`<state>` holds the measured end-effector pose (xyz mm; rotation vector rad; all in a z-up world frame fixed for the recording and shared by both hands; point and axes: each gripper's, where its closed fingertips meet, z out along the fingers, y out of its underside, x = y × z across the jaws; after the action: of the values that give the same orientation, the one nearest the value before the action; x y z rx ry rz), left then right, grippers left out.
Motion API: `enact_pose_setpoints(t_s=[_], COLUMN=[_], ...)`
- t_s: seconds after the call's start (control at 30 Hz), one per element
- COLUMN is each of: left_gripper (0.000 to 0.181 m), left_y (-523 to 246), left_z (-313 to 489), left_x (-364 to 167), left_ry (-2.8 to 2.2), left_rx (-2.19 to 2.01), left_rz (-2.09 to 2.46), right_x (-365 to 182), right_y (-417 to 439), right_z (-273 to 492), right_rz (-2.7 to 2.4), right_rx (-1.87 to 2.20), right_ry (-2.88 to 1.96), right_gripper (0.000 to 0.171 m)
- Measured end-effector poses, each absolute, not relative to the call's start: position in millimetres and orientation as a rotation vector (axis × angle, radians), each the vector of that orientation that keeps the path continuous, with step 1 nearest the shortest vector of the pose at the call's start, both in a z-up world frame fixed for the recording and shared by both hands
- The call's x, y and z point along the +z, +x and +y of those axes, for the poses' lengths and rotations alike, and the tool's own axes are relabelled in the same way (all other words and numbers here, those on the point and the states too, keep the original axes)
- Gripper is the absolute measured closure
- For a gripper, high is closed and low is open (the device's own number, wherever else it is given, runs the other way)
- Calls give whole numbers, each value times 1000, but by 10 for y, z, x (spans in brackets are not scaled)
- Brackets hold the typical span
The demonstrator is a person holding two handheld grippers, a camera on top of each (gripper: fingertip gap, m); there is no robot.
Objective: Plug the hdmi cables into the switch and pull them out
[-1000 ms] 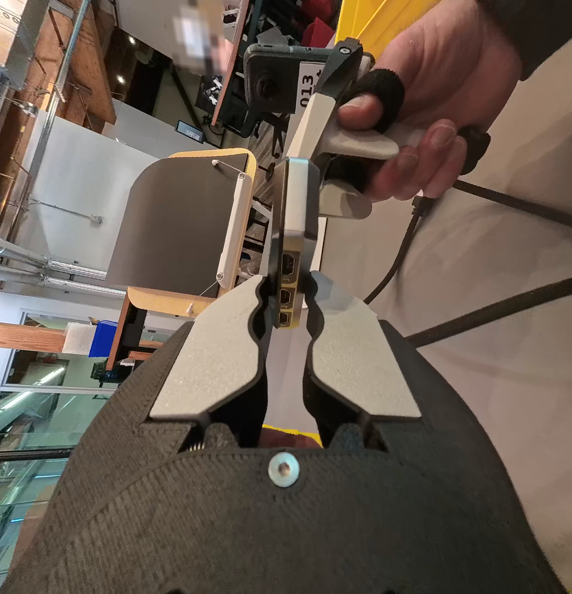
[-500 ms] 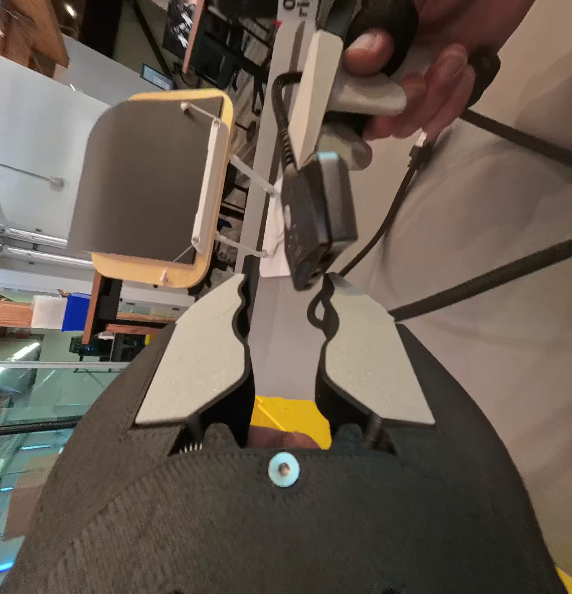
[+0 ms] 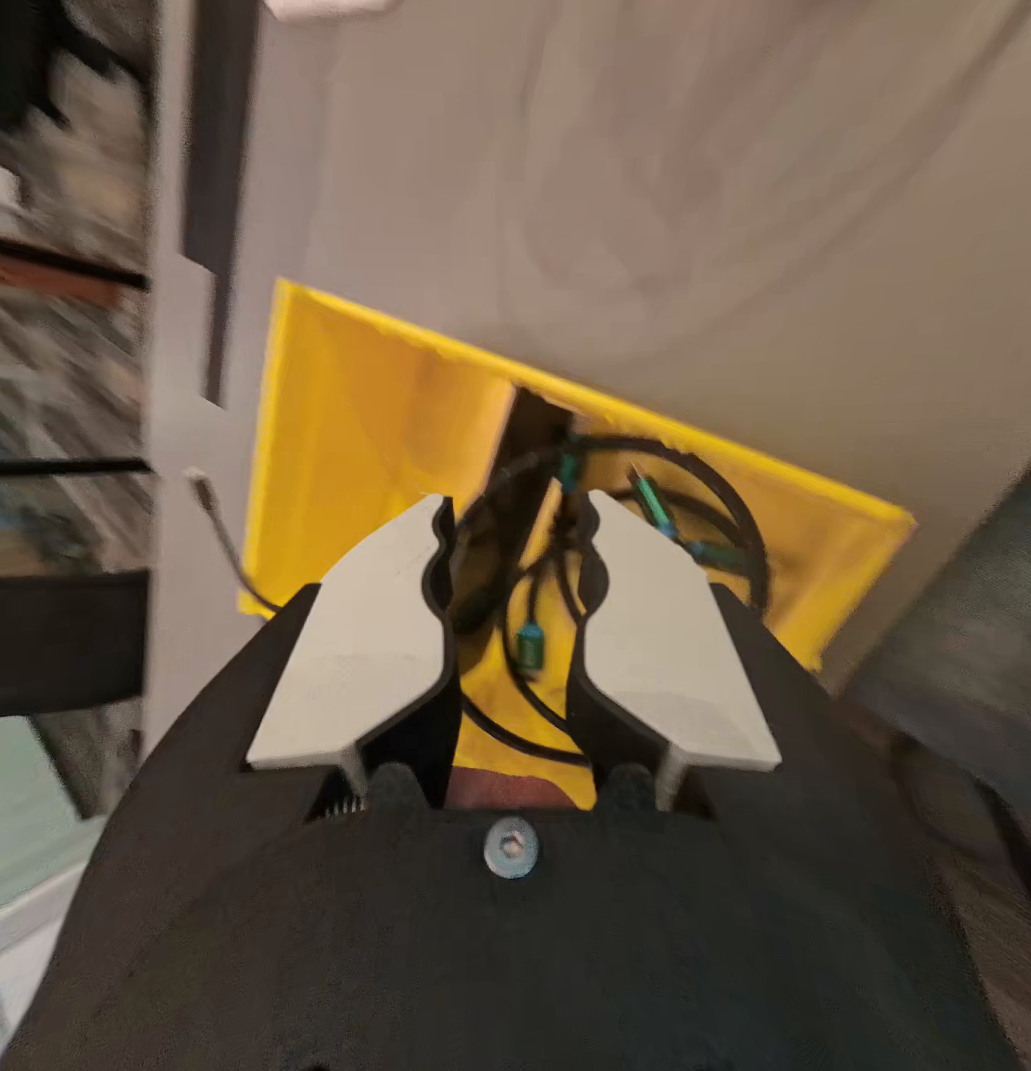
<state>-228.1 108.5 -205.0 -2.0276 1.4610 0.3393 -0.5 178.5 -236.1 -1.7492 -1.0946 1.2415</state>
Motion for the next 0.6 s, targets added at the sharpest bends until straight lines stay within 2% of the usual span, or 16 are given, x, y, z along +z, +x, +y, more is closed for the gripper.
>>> enact_pose_setpoints(t_s=[0.03,0.27,0.43,0.6], left_gripper=[139,139,142,136], left_y=[-2350,-2590,-2779,-3020], left_z=[1021,885,715,449], left_x=[-2173,-2644,-2686,-2701], left_ry=[-2101,-2325,-2455,-2577], left_rx=[302,201,139,60], left_rz=[1460,1471,1450,1425], right_x=[-2394,-2461,-2504,-2539], right_y=[-1,-21,-22,-22], right_z=[1792,1761,1759,1752], right_rz=[-1108,-1145,-1151,-1162], right_rx=[1217,1185,1192,1198], right_ry=[-1759,-1772,-1786,-1794], right_gripper=[130,133,135,135])
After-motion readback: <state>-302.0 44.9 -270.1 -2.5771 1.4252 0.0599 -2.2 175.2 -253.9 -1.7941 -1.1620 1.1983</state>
